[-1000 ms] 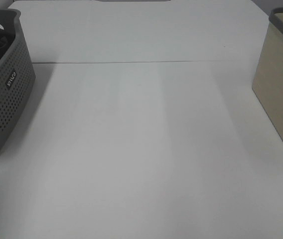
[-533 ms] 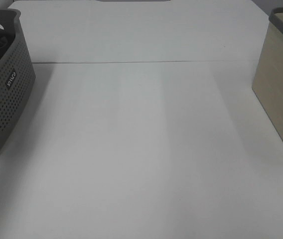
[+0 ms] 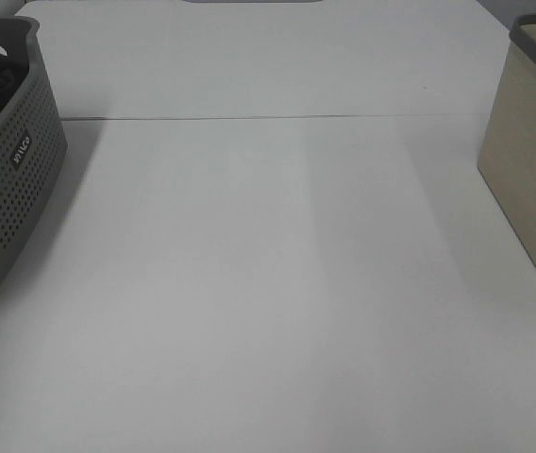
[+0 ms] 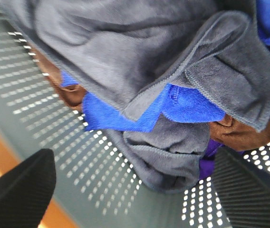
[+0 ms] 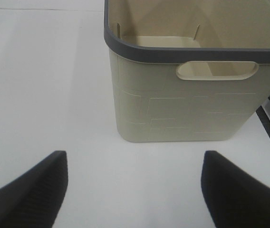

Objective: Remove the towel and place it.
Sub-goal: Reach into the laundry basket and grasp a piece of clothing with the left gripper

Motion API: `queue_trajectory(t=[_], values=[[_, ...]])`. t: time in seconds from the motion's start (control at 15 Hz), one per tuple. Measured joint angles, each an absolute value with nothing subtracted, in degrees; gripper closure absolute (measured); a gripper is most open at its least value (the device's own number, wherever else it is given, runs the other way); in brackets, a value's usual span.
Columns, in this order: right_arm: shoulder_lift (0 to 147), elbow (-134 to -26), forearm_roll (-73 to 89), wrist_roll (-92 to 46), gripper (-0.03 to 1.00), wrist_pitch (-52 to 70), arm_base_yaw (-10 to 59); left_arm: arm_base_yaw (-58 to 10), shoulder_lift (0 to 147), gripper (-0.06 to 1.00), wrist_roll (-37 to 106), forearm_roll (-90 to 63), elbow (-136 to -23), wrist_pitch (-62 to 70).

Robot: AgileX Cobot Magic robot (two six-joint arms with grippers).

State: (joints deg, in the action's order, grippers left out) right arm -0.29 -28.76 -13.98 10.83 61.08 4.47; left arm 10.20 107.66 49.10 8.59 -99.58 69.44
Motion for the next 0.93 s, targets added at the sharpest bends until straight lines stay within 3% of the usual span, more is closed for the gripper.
queue_trajectory(t=[0.73,0.93], values=[[-0.3,-28.8,-14.0,10.8,0.21,61.1,4.5,11.5,123.9,0.11,55.1,4.9,-103.8,69.6],[-0.3,-28.8,-14.0,10.8,0.21,61.1,4.5,11.5,124.5,0.25,54.0,4.4,-105.1,69.6]])
